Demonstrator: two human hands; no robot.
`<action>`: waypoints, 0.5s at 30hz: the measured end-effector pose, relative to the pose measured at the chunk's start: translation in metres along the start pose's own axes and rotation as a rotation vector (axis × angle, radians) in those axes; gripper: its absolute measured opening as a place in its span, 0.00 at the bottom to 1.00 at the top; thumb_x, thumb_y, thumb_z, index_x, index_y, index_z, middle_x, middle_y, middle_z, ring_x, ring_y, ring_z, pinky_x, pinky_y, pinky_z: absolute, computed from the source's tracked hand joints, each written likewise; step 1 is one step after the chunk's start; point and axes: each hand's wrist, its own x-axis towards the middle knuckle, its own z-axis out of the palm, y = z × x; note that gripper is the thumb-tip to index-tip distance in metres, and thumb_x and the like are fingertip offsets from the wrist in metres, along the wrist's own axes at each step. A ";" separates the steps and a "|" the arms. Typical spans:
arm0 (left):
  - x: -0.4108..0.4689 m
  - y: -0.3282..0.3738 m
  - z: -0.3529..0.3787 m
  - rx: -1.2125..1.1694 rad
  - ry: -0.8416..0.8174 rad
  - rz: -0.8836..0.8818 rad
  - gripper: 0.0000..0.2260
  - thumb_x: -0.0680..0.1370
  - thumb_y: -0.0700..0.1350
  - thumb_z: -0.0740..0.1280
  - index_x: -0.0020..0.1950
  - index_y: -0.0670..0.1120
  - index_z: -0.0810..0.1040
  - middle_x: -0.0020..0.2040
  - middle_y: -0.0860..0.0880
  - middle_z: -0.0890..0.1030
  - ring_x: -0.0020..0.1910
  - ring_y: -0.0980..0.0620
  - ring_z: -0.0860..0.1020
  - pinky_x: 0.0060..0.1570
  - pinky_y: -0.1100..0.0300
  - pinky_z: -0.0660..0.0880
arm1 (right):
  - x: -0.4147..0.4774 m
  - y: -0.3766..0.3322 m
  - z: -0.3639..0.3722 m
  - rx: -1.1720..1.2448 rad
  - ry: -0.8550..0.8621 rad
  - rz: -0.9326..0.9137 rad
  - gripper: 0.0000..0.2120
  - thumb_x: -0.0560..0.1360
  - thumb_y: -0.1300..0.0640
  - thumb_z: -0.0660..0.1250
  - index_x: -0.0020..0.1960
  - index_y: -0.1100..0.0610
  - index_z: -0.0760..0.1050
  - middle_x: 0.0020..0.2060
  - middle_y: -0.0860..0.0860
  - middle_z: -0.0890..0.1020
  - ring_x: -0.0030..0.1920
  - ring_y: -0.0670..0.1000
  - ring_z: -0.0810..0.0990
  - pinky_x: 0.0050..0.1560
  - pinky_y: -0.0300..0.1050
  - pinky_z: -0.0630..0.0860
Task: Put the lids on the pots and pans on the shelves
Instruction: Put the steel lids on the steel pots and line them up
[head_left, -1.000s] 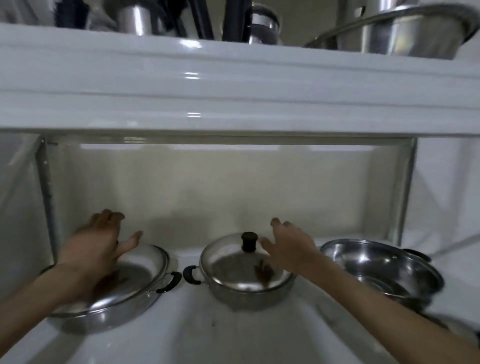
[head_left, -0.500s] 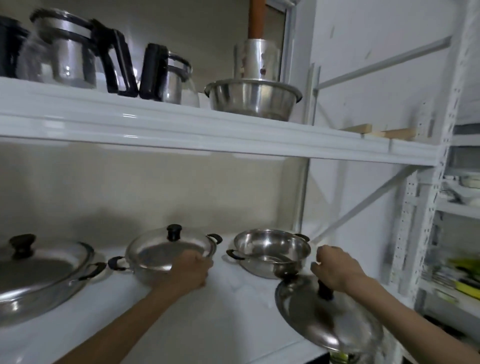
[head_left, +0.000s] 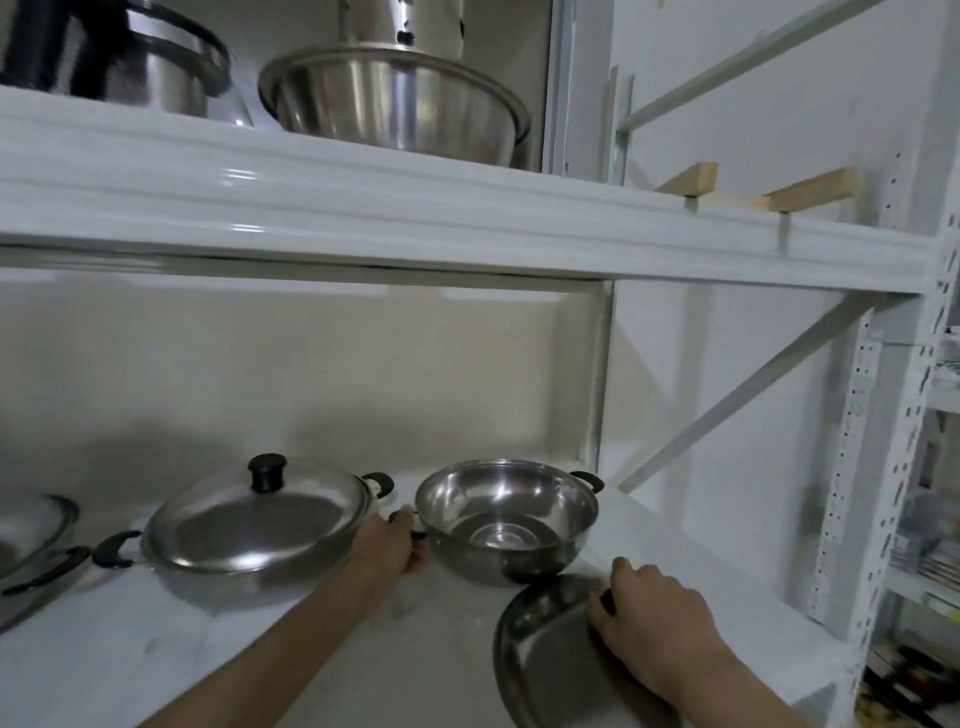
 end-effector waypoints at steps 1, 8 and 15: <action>0.003 0.000 0.003 0.032 0.050 0.007 0.13 0.81 0.42 0.58 0.42 0.36 0.76 0.27 0.42 0.76 0.21 0.49 0.70 0.19 0.65 0.67 | -0.001 0.002 -0.002 -0.023 0.004 -0.016 0.11 0.79 0.45 0.53 0.47 0.53 0.62 0.46 0.54 0.73 0.56 0.56 0.78 0.44 0.48 0.64; 0.015 -0.004 0.010 0.224 0.181 0.071 0.11 0.78 0.37 0.61 0.41 0.33 0.78 0.25 0.45 0.77 0.22 0.48 0.72 0.21 0.64 0.66 | -0.017 0.034 -0.052 0.097 0.030 0.076 0.17 0.73 0.38 0.57 0.40 0.53 0.66 0.35 0.47 0.70 0.43 0.53 0.74 0.42 0.44 0.70; 0.023 -0.006 0.008 0.266 0.201 0.061 0.14 0.76 0.37 0.63 0.30 0.37 0.77 0.17 0.49 0.76 0.22 0.47 0.74 0.25 0.62 0.70 | 0.054 0.018 -0.110 0.268 0.237 -0.072 0.19 0.73 0.42 0.63 0.39 0.59 0.74 0.36 0.54 0.77 0.38 0.55 0.77 0.39 0.50 0.75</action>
